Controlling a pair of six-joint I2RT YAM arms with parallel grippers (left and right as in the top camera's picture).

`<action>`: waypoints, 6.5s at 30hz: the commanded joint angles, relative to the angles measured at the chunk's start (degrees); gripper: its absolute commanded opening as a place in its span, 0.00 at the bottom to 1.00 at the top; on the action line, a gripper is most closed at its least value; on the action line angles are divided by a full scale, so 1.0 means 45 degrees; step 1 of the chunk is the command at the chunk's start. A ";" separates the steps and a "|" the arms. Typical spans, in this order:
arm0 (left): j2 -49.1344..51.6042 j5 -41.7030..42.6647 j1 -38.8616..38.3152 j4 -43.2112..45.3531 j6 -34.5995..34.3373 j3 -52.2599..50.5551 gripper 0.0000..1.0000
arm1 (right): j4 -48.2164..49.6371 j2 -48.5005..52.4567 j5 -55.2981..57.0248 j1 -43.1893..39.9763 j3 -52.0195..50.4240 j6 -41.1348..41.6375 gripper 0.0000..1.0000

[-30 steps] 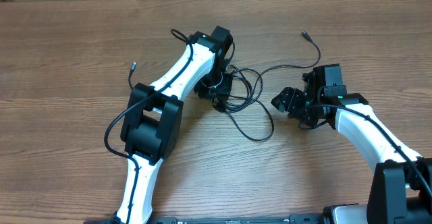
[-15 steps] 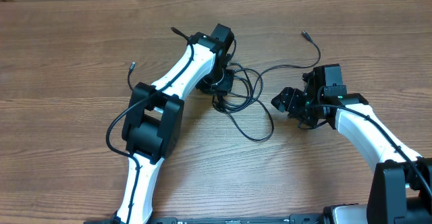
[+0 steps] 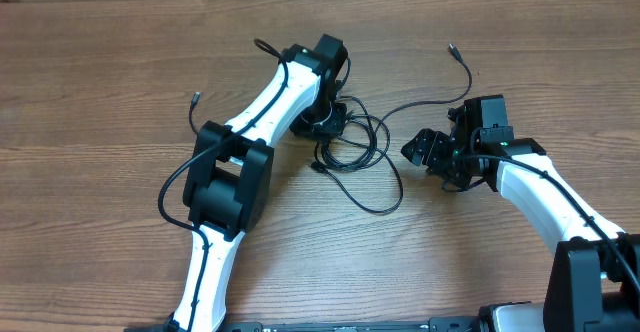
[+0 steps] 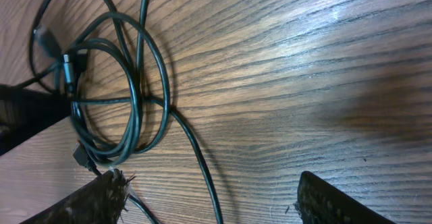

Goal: Untangle cables

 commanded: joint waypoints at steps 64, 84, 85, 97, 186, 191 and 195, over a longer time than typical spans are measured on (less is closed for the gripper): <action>-0.5707 1.2764 0.2880 -0.0748 0.1739 0.8466 0.04 | 0.3293 -0.0005 -0.0918 0.0481 0.3929 0.0510 0.57; -0.5712 1.3532 0.3002 0.0355 0.0311 0.8466 0.04 | 0.4585 0.0005 -0.2735 0.0821 0.3925 -0.0850 0.72; -0.5712 1.3517 0.3002 0.0568 0.0063 0.8466 0.04 | 0.4692 0.0005 -0.2633 0.0821 0.3925 -0.1137 0.73; -0.5712 1.4819 0.3322 0.5440 -0.5056 0.8466 0.04 | 0.6489 0.0010 0.1661 0.0826 0.3925 -0.0889 0.76; -0.8301 -0.2249 0.3390 0.3011 0.4673 -0.7310 0.87 | 0.3094 0.3308 0.2327 0.6149 0.3089 0.7125 0.70; -0.6810 -0.0971 0.3390 0.3735 0.4721 -0.7315 0.86 | 0.3123 0.3487 0.2390 0.6392 0.3079 0.8136 0.68; -0.5911 -0.0797 0.3390 0.4284 0.4847 -0.7310 0.86 | 0.3230 0.3881 0.2497 0.6640 0.3079 0.8714 0.67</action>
